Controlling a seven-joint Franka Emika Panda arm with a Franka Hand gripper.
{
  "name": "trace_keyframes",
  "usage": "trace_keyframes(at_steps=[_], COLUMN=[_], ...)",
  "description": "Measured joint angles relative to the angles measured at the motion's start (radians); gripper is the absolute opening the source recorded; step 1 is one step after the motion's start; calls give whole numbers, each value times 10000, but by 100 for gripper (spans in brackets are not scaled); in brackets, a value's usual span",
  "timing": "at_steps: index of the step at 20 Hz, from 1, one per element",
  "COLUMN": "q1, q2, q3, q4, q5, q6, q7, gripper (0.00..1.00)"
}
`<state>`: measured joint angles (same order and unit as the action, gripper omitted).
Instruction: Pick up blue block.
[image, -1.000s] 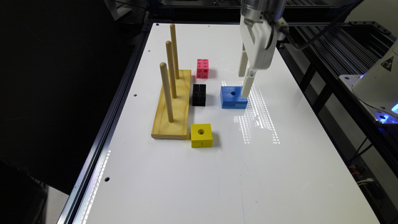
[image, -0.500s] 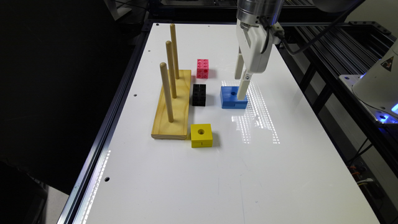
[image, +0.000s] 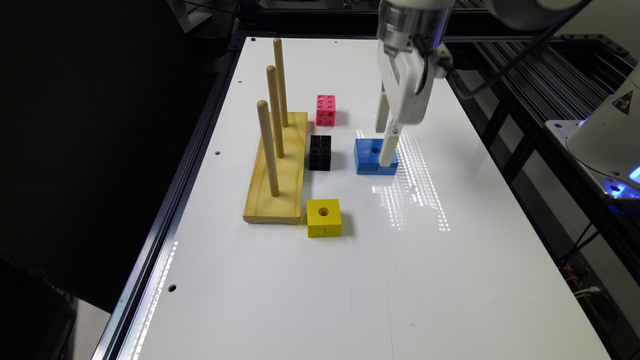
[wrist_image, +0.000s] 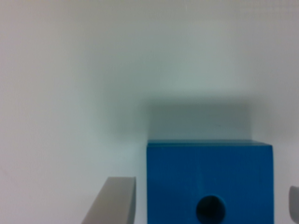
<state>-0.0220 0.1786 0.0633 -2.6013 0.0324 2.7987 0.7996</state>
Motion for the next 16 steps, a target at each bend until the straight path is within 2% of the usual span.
trace_keyframes(at_steps=[3, 7, 16], q1=[-1, 2, 4], q2=[599, 890, 1031], q3=[0, 16, 52], q4=[264, 581, 644], q5=[0, 0, -1], q6=[331, 332, 384], q7=[0, 1, 5], gripper=[100, 100, 100])
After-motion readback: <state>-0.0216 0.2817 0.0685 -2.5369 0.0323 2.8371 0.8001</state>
